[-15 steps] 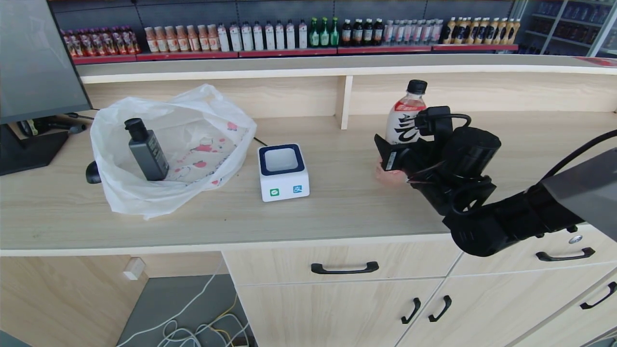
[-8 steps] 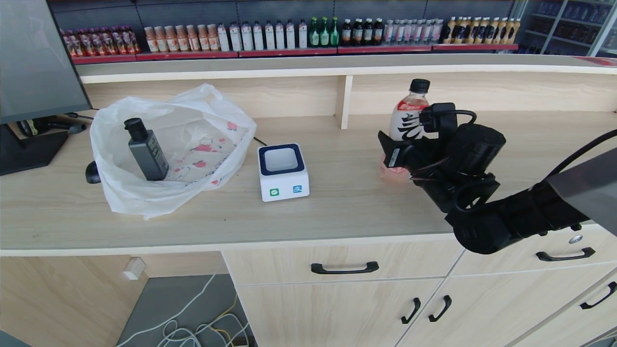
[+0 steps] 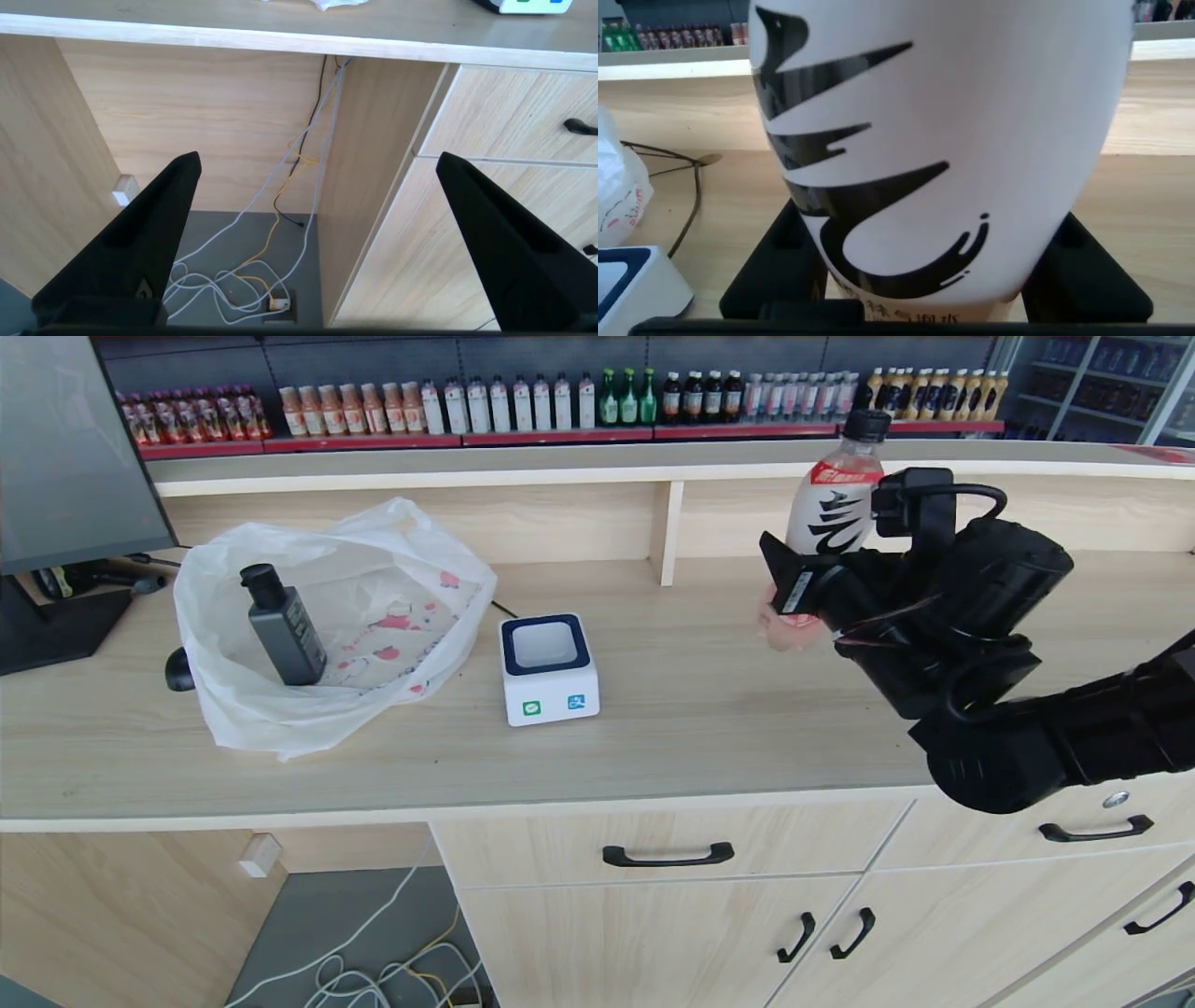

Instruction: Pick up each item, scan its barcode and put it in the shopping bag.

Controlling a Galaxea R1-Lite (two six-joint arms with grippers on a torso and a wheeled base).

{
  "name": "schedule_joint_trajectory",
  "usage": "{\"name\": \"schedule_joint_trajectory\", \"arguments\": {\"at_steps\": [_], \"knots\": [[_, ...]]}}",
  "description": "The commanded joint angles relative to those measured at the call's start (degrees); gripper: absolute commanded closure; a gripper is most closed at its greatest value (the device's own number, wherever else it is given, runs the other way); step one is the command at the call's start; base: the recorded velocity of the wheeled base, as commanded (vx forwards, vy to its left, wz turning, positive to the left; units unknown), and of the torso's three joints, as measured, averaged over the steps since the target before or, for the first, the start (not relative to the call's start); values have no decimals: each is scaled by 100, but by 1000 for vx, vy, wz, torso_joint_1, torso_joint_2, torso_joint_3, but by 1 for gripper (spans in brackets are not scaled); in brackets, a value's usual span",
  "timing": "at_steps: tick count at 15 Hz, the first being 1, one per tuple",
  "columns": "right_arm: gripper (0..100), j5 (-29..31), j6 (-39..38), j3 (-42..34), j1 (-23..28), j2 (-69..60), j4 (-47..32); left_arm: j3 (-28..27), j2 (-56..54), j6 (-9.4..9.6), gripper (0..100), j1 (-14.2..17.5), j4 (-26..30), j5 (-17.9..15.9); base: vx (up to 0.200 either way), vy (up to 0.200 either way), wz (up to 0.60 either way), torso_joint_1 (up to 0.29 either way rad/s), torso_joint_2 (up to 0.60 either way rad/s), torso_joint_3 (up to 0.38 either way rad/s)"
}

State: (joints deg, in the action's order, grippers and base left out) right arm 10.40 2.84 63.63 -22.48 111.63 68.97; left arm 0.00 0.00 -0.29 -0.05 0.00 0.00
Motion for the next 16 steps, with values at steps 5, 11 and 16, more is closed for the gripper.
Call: {"name": "schedule_joint_trajectory", "arguments": {"at_steps": [5, 11, 16], "knots": [[100, -99, -390, -1617, -11, -1970, 2, 0, 0, 3, 0, -4, 0, 0, 0, 0, 0, 0, 0, 0], [100, -82, -1119, -2909, -81, -3200, 2, 0, 0, -6, 0, -4, 0, 0, 0, 0, 0, 0, 0, 0], [100, -82, -1101, -3103, -433, -3332, 2, 0, 0, 3, 0, -4, 0, 0, 0, 0, 0, 0, 0, 0]]}}
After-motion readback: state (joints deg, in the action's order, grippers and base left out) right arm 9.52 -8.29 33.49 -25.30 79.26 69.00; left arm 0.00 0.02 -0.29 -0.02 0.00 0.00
